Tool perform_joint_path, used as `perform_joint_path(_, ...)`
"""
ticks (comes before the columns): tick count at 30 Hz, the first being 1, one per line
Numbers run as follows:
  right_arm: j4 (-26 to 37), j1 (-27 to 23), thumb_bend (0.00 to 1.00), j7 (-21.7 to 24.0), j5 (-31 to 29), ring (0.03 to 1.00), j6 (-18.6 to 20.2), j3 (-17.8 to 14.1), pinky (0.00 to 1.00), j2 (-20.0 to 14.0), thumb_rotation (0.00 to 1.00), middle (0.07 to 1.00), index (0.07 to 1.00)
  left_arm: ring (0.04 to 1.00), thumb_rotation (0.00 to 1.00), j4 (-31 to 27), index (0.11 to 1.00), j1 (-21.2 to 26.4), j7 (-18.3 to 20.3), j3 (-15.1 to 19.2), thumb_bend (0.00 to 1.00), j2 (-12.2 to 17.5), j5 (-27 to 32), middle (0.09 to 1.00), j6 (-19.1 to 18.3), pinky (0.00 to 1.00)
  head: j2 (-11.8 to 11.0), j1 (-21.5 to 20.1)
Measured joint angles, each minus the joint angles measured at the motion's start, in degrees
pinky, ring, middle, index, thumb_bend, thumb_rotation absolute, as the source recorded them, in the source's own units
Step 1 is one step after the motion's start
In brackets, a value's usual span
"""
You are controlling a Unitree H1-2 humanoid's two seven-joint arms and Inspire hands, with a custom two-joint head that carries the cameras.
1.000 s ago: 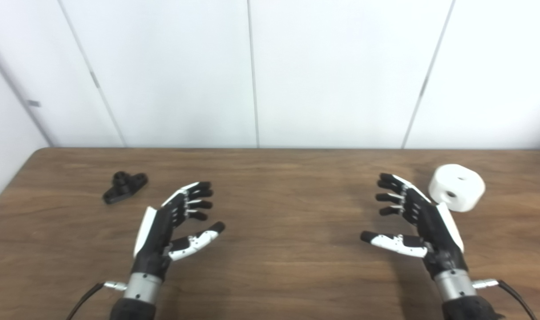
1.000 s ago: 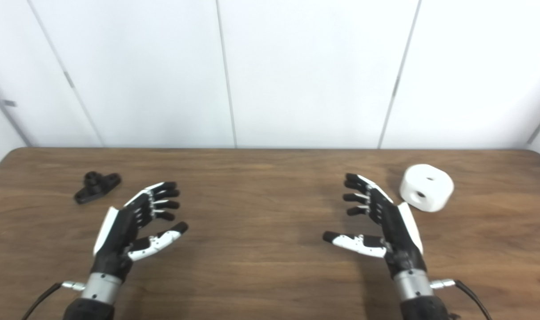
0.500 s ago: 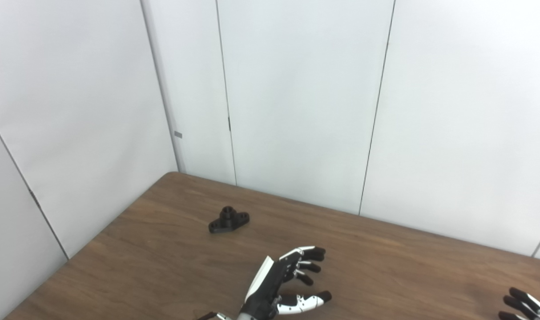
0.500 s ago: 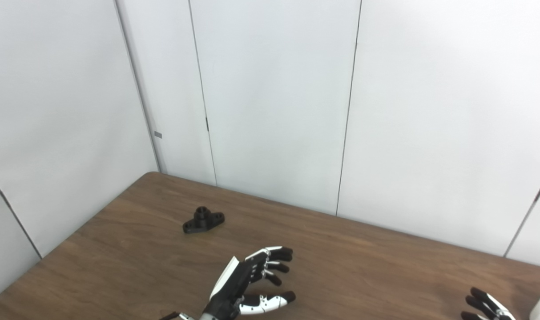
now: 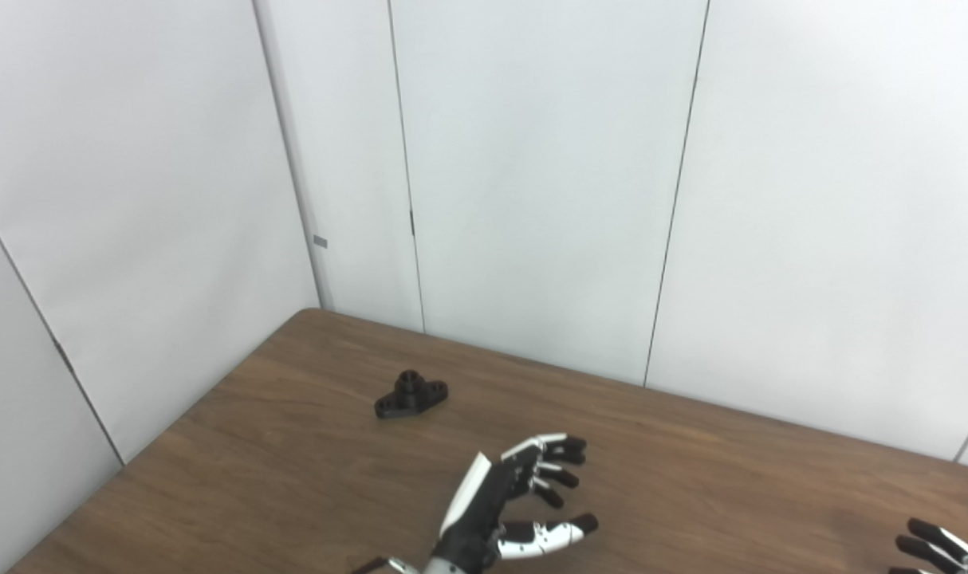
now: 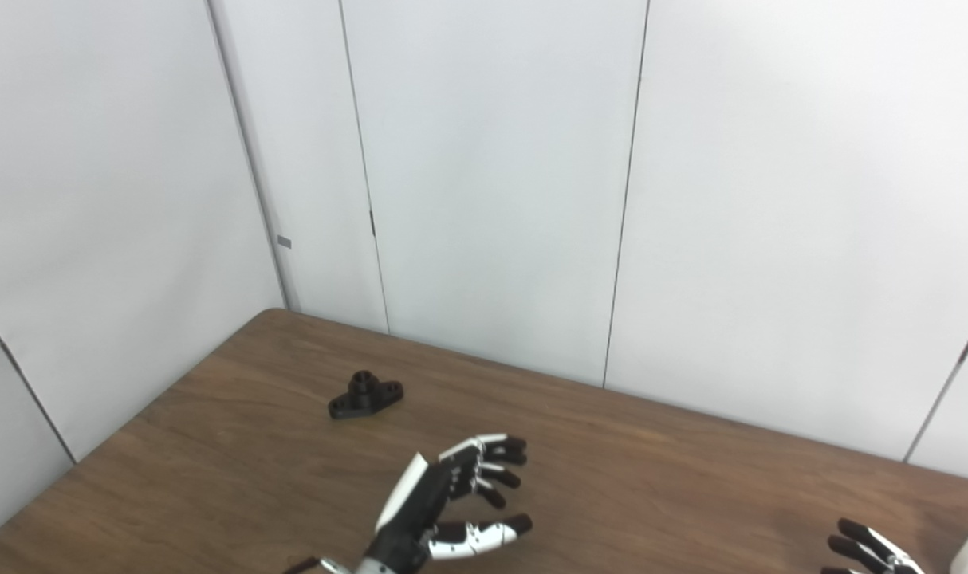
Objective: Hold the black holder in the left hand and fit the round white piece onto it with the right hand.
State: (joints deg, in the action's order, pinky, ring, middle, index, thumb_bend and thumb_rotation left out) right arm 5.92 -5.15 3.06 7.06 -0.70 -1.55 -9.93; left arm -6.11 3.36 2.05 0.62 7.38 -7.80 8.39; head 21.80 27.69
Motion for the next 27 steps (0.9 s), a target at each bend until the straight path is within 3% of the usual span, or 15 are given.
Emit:
perform_joint_path(4, -0.3, 0.0, 0.69, 0.0, -0.1, 0.667, 0.0, -0.2, 0.46, -0.9, 0.08, 0.773, 0.786, 0.675, 0.02, -3.7, 0.697, 0.1, 3.5, 2.0, 0.73, 7.0, 1.0, 0.723, -5.2, 0.55, 0.1, 0.1)
perform_joint_path(9, -0.8, -0.3, 0.69, 0.0, -0.1, 0.659, 0.0, -0.2, 0.47, -1.1, 0.12, 0.776, 0.785, 0.687, 0.0, -8.6, 0.708, 1.2, 5.5, 3.8, 0.74, 12.9, -0.9, 0.747, -11.8, 0.54, 0.0, 0.4)
perform_joint_path(15, -1.1, -1.2, 0.69, 0.0, -0.3, 0.628, 0.0, 0.0, 0.44, -1.0, 0.1, 0.77, 0.787, 0.757, 0.02, -9.4, 0.745, 2.5, 5.0, 6.0, 0.74, 15.6, -4.4, 0.784, -12.2, 0.64, 0.0, 0.6)
perform_joint_path(19, -1.3, -1.2, 0.69, 0.0, -0.3, 0.628, 0.0, -0.1, 0.44, -1.0, 0.1, 0.769, 0.789, 0.803, 0.12, -11.2, 0.787, 2.6, 2.7, 7.2, 0.74, 15.7, -12.6, 0.811, -15.3, 0.73, 0.0, 0.8)
perform_joint_path(23, -1.3, -1.2, 0.69, 0.0, -0.3, 0.626, 0.0, -0.1, 0.44, -1.0, 0.09, 0.761, 0.782, 0.869, 0.14, -11.8, 0.801, 2.8, 1.6, 8.7, 0.72, 16.8, -17.5, 0.857, -16.4, 0.79, 0.3, 0.8)
perform_joint_path(27, -1.7, -1.3, 0.71, 0.0, -0.3, 0.629, 0.0, -0.3, 0.43, -1.0, 0.1, 0.757, 0.775, 0.864, 0.12, -10.3, 0.801, 3.8, 0.2, 10.6, 0.73, 19.1, -19.3, 0.866, -16.1, 0.81, 0.2, 0.6)
